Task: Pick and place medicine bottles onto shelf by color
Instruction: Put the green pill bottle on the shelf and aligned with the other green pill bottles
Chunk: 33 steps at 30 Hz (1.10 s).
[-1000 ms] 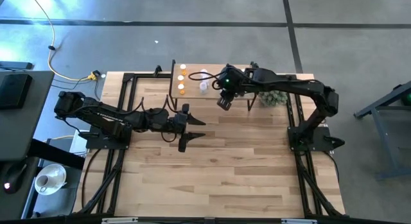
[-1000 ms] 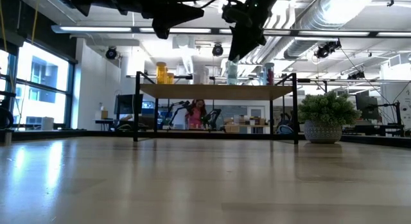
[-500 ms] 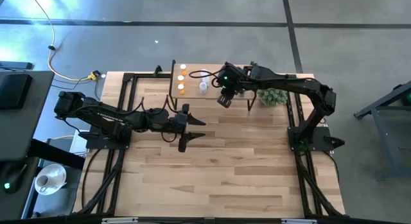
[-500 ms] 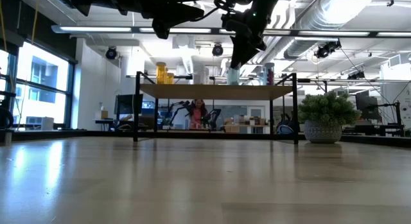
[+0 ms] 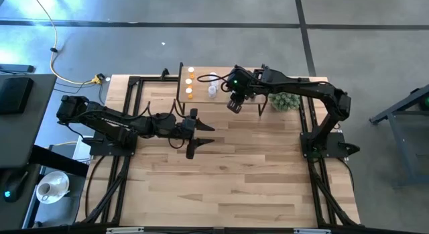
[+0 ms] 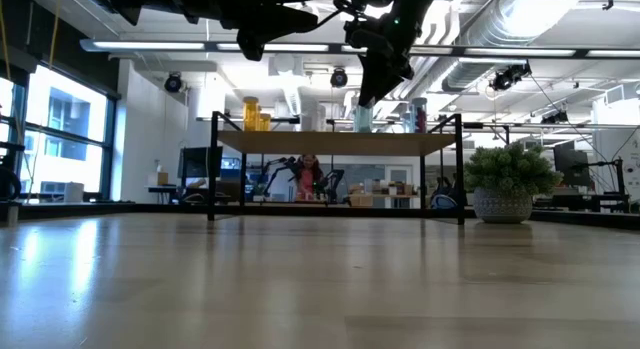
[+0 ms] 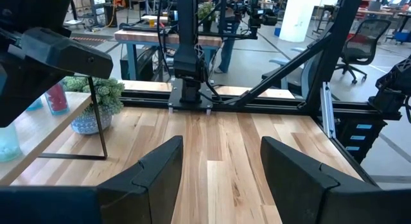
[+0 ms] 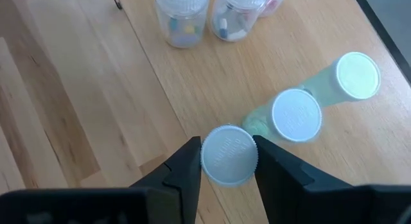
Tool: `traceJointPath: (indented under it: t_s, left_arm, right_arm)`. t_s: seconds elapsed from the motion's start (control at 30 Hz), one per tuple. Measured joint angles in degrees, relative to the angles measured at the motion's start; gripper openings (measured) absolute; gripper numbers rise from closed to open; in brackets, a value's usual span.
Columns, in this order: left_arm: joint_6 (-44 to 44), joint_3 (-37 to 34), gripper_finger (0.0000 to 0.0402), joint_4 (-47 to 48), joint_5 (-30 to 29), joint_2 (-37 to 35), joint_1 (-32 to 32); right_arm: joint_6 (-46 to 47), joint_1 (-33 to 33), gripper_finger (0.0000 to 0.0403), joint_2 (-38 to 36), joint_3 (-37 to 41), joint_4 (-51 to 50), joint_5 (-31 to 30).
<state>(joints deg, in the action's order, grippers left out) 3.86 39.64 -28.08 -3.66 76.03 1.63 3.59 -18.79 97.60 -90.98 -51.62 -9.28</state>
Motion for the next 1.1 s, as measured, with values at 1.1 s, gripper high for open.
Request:
traceJointPath:
  t_s: [1.1]
  left_arm:
    - [-0.01, 0.00, 0.0197, 0.00, 0.00, 0.00, 0.00]
  right_arm:
    - [0.44, 0.01, 0.0131, 0.00, -0.04, -0.71, -0.70]
